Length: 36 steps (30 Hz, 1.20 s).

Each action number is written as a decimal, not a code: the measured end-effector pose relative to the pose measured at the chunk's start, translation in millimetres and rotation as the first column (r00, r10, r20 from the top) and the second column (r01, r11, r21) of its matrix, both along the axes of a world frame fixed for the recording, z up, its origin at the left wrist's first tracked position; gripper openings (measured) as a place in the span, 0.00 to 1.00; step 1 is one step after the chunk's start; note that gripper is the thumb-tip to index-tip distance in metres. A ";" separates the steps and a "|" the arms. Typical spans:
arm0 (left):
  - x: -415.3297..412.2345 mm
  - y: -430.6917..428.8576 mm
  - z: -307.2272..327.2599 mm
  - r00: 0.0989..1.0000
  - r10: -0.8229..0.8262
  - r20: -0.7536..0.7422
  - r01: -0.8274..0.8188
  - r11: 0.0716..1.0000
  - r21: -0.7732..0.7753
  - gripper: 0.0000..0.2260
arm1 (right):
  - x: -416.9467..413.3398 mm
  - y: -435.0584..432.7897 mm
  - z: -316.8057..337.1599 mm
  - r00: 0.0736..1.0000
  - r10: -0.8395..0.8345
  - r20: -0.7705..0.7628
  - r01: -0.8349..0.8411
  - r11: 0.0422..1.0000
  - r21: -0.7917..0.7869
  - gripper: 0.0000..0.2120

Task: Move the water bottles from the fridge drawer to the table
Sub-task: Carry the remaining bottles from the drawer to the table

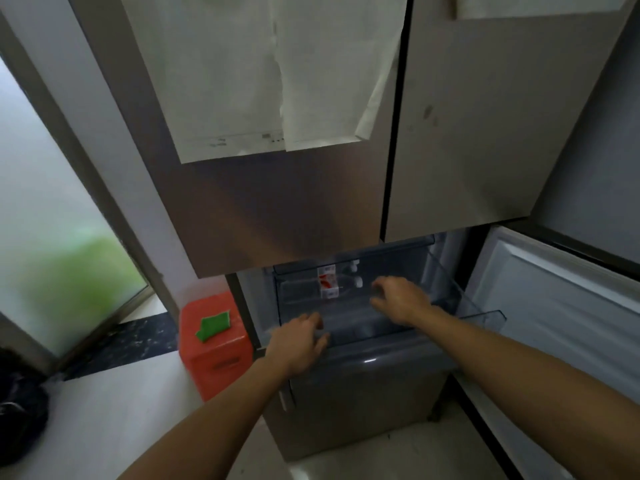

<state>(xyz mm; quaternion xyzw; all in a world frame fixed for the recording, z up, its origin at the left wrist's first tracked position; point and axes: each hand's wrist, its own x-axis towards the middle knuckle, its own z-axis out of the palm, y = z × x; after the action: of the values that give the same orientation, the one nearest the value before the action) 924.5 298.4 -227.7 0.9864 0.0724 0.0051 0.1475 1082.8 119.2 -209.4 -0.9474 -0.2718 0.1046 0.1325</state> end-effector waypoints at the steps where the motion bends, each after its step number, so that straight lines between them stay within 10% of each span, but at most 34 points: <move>1: 4.7 0.6 -6.8 1.000 0.018 -0.016 -0.018 1.000 -0.009 0.13 | 10.7 5.0 -5.4 1.000 0.010 -0.022 -0.011 0.999 -0.033 0.19; 9: 41.4 4.7 -41.4 0.971 0.193 -0.138 -0.216 0.959 -0.181 0.13 | 121.0 57.1 -78.1 0.954 0.124 -0.271 -0.146 0.987 -0.061 0.29; 36: 41.5 -2.4 -33.7 0.894 0.377 -0.243 -0.420 0.894 -0.158 0.09 | 115.9 -14.8 -90.6 0.925 0.291 -0.244 -0.370 0.835 -0.408 0.29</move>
<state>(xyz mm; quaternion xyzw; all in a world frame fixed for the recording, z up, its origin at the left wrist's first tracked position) 966.1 296.0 -261.4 0.9247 0.2890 -0.0744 0.2365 1198.8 104.4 -300.0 -0.8780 -0.3881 0.2669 -0.0856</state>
